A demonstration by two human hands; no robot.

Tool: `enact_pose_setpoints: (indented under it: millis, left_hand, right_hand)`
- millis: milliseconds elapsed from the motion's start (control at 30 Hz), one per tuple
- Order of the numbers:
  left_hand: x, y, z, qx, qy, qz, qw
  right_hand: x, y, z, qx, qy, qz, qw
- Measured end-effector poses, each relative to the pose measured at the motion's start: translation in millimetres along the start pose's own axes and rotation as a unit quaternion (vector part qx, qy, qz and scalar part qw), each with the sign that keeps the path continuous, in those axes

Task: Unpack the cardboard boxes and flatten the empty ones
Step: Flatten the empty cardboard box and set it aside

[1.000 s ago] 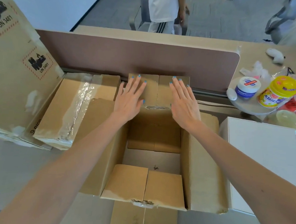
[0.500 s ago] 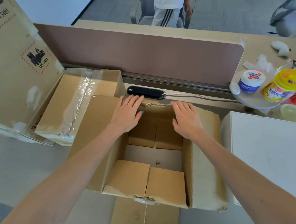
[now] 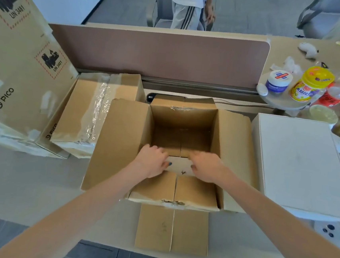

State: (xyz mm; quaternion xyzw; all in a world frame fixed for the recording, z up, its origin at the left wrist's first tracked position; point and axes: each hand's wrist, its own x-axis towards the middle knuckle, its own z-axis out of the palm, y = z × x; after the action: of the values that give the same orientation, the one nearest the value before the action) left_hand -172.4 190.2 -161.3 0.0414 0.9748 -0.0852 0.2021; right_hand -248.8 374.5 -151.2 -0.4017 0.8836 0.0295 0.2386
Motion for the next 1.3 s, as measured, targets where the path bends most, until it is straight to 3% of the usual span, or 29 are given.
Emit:
enact_pose_setpoints:
  millis: [100,167,267,467,733,867,1000,1100,1300]
  left_hand:
    - [-14,12,4,0.015,-0.041,0.031,0.999]
    - [-21,14,3,-0.014,-0.066,0.028,0.997]
    - [-29,13,-1,-0.057,-0.06,0.014,0.996]
    - [-52,-4,-27,-0.15,0.073,0.015,0.986]
    - [-113,-23,-67,-0.376,0.093,0.032,0.922]
    - [-149,-23,-78,-0.378,0.068,0.071,0.921]
    - [-178,-17,-65,-0.439,0.011,0.05,0.897]
    - [-190,-12,-44,-0.466,-0.018,0.043,0.884]
    - [-188,-2,8,-0.36,0.072,-0.018,0.93]
  right_hand:
    - [-9,-18,11,0.009,-0.124,0.013,0.992]
    - [-13,-24,13,0.022,-0.167,0.026,0.985]
    - [-16,-26,13,0.054,-0.127,0.065,0.988]
    - [-37,-29,-28,0.106,0.062,0.097,0.988]
    - [-92,-38,-60,0.204,0.163,-0.015,0.965]
    - [-126,-48,-67,0.205,0.137,-0.052,0.968]
    - [-150,-59,-65,0.213,0.033,-0.063,0.975]
    - [-156,-61,-52,0.278,-0.026,-0.04,0.959]
    - [-151,-55,-10,0.221,0.051,-0.017,0.974]
